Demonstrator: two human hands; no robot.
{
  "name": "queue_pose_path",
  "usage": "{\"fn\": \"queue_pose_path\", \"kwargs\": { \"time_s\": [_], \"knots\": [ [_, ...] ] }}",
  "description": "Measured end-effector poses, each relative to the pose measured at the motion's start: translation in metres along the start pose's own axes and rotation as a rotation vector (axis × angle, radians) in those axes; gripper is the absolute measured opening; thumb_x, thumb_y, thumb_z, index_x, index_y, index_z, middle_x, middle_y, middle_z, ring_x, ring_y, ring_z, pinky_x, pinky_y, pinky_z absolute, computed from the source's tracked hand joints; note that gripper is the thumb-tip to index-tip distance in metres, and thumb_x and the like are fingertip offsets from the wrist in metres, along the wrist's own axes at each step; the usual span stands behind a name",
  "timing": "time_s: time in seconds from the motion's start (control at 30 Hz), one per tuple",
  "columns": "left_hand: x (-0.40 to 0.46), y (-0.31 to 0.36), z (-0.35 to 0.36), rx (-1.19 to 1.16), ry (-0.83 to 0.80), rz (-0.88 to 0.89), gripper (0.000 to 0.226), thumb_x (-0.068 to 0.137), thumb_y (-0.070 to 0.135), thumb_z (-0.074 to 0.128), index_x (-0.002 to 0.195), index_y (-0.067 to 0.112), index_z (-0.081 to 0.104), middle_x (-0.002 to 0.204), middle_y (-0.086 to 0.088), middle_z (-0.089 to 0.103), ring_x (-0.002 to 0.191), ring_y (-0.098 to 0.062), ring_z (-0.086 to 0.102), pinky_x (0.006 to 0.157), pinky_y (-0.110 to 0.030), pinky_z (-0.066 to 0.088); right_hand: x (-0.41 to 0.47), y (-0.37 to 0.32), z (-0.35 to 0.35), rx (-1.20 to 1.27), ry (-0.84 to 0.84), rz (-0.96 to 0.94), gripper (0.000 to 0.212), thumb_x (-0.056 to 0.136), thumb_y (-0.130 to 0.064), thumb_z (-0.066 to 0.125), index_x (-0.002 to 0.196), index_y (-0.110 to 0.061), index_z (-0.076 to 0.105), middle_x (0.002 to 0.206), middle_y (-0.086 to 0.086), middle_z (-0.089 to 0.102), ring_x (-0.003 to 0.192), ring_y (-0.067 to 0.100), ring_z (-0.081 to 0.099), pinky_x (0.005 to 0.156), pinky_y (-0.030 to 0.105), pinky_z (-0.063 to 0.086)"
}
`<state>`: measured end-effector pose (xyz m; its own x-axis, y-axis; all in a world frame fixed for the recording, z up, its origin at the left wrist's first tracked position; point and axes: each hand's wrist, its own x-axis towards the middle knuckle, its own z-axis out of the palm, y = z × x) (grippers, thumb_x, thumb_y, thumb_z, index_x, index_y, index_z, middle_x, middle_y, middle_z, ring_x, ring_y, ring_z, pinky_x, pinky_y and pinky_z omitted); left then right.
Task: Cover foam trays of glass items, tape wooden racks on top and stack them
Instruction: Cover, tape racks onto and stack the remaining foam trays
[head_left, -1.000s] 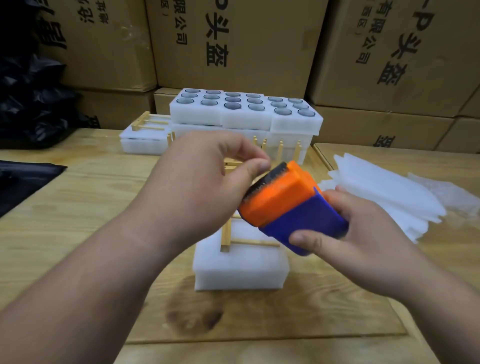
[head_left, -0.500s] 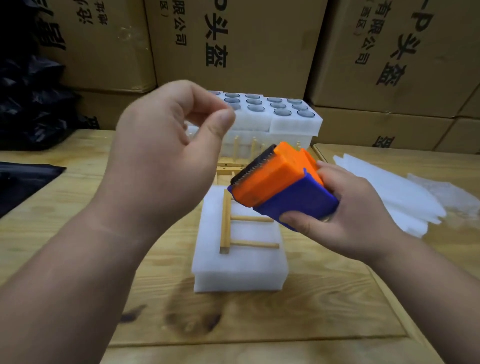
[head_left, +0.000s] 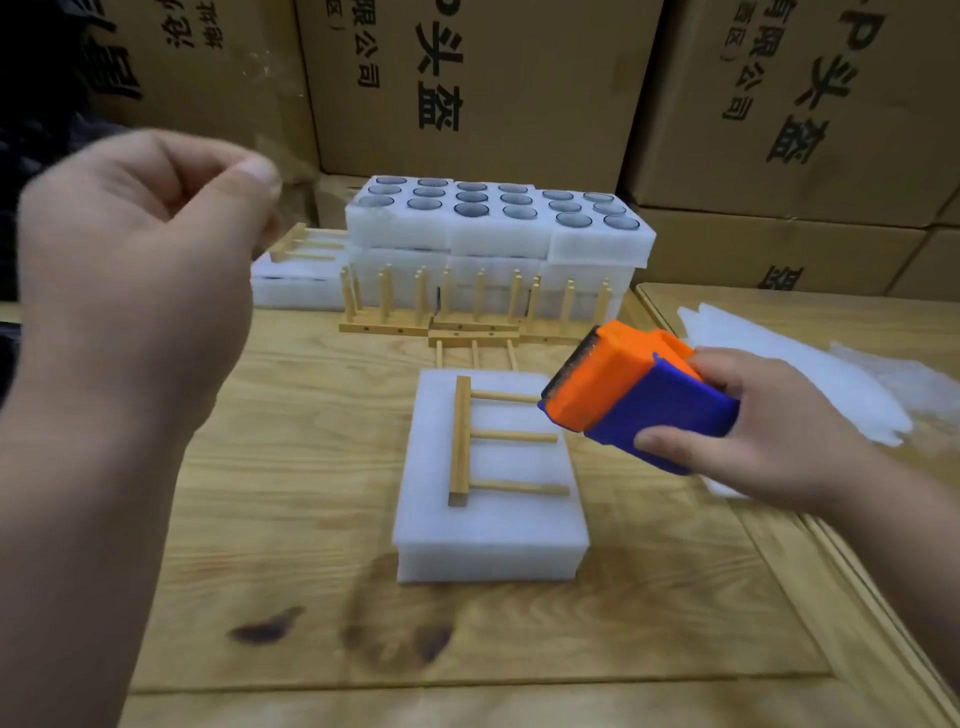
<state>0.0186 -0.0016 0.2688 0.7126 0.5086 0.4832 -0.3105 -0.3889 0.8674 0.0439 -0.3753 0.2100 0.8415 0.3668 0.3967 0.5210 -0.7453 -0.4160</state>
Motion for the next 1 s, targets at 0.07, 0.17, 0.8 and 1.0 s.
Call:
{"fn": "queue_pose_path", "kwargs": {
  "time_s": [0.07, 0.17, 0.8, 1.0],
  "knots": [
    [-0.004, -0.010, 0.005, -0.103, -0.010, -0.122, 0.020, 0.071, 0.056, 0.063, 0.074, 0.039, 0.073, 0.067, 0.014, 0.069, 0.063, 0.001, 0.062, 0.063, -0.026, 0.053, 0.009, 0.000, -0.013, 0.077, -0.097, 0.053, 0.046, 0.061, -0.070, 0.071, 0.081, -0.029, 0.068, 0.069, -0.006, 0.067, 0.060, 0.009, 0.065, 0.051, 0.023, 0.049],
    [-0.012, -0.046, 0.019, -0.110, -0.058, -0.355, 0.018, 0.078, 0.036, 0.071, 0.065, 0.024, 0.070, 0.062, 0.009, 0.068, 0.063, -0.011, 0.064, 0.071, -0.034, 0.051, 0.029, 0.008, -0.027, 0.140, -0.191, 0.118, 0.044, 0.072, -0.071, 0.070, 0.078, -0.027, 0.072, 0.067, 0.003, 0.070, 0.055, 0.009, 0.061, 0.053, 0.028, 0.045],
    [-0.082, -0.150, 0.076, 0.163, -0.420, -0.760, 0.016, 0.083, 0.025, 0.070, 0.074, 0.012, 0.066, 0.050, -0.008, 0.062, 0.042, -0.023, 0.054, 0.046, -0.029, 0.045, 0.096, 0.024, -0.023, -0.054, -0.498, 0.274, 0.054, 0.064, -0.082, 0.069, 0.060, -0.028, 0.070, 0.053, -0.006, 0.061, 0.046, 0.006, 0.053, 0.048, 0.019, 0.037],
    [-0.068, -0.141, 0.073, 0.360, -0.452, -0.677, 0.014, 0.087, 0.027, 0.066, 0.098, 0.021, 0.059, 0.065, -0.008, 0.072, 0.057, -0.028, 0.068, 0.055, -0.032, 0.054, 0.098, 0.026, -0.018, -0.093, -0.548, 0.279, 0.056, 0.057, -0.087, 0.059, 0.060, -0.032, 0.069, 0.054, -0.008, 0.060, 0.046, 0.005, 0.051, 0.052, 0.026, 0.038]
  ]
}}
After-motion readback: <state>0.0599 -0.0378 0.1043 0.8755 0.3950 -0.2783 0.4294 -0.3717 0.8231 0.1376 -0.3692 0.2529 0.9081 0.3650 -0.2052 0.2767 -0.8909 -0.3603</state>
